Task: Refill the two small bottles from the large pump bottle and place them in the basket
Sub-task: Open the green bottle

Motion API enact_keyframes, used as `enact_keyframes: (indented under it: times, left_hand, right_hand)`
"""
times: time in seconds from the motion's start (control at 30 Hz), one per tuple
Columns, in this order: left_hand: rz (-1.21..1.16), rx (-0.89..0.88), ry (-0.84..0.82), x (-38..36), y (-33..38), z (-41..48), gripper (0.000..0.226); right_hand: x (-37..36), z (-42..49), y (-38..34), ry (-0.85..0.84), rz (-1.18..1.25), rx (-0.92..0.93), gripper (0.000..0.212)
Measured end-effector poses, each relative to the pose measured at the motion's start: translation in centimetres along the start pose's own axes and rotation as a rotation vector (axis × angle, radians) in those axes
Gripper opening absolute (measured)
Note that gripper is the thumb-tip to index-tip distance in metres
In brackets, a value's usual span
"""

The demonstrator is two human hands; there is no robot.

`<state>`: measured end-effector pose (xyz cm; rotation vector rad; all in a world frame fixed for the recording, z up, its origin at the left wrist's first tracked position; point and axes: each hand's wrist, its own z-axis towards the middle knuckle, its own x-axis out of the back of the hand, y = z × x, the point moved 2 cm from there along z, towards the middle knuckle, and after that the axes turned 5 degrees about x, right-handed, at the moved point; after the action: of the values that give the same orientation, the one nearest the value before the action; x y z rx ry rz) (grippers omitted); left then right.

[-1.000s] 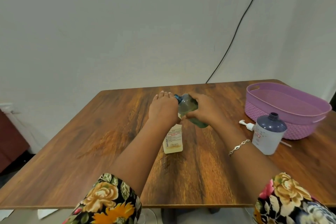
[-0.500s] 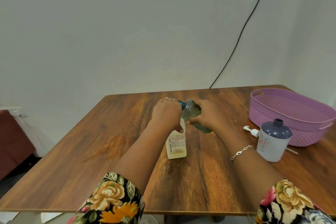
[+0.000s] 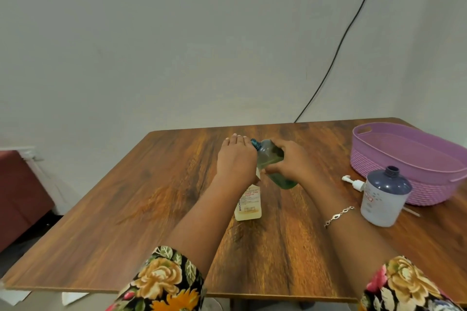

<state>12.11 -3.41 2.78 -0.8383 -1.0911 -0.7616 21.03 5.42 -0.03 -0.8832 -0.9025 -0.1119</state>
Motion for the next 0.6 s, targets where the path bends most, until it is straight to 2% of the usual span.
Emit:
enact_keyframes:
  times: [0.2,0.43,0.6]
  left_hand:
    - [-0.034,0.010,-0.016,-0.9,0.1,-0.7,0.113]
    - [-0.093,0.009,0.009,-0.2,-0.2,-0.2,0.110]
    - [-0.074,0.026,0.009,-1.6,0.4,-1.2,0.114]
  right_hand:
    - [-0.5,-0.3,0.3,0.007,-0.006,-0.001,0.083]
    - [0.0,0.1,-0.1,0.032,0.017,0.017,0.079]
    - [-0.3,-0.3,0.2,-0.012,-0.029,0.004,0.080]
